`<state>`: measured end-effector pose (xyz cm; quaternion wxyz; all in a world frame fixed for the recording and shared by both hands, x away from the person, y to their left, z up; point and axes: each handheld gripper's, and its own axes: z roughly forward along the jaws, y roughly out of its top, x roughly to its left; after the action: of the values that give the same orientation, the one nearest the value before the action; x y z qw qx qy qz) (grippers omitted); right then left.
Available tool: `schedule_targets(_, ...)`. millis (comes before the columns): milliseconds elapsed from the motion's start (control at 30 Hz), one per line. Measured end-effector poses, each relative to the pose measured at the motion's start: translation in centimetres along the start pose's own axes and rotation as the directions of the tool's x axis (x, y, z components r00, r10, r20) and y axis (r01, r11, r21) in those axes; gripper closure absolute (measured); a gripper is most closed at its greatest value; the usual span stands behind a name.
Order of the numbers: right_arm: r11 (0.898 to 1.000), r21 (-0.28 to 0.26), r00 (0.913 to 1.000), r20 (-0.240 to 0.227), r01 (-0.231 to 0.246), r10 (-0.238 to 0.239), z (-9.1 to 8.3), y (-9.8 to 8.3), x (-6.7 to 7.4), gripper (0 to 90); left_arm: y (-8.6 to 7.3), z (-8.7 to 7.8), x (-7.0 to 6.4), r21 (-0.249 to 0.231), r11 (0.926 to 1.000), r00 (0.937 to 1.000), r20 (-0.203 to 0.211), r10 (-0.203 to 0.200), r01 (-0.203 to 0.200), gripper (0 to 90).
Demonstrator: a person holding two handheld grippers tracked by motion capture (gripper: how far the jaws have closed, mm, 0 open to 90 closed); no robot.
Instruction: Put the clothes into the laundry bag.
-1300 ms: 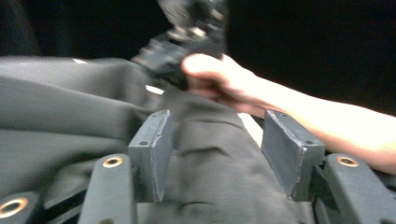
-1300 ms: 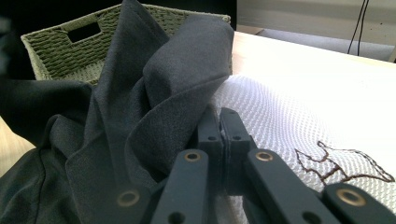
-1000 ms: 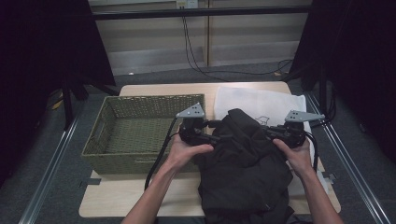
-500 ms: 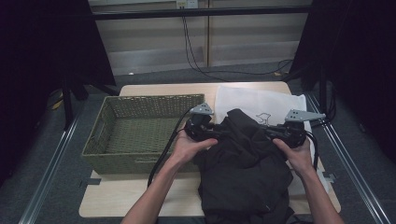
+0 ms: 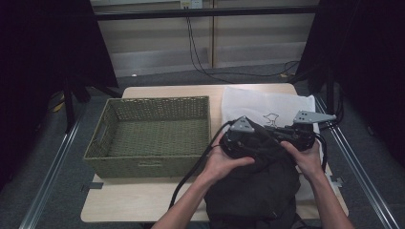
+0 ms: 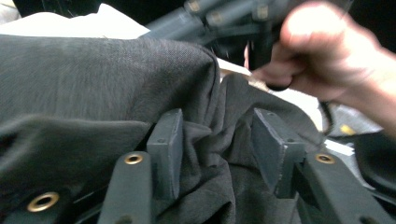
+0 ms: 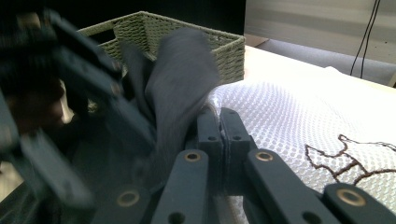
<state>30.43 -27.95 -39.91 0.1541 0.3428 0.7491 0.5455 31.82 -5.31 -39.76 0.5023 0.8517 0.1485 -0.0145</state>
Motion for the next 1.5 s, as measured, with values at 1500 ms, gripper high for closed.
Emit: schedule_targets(1500,0.992,0.118,0.9986,0.003,-0.054,0.054,-0.1,-4.9,0.6,88.9,-8.8,0.9,-3.5,-0.048,0.9946,0.9870,0.128,0.098,-0.092,44.5)
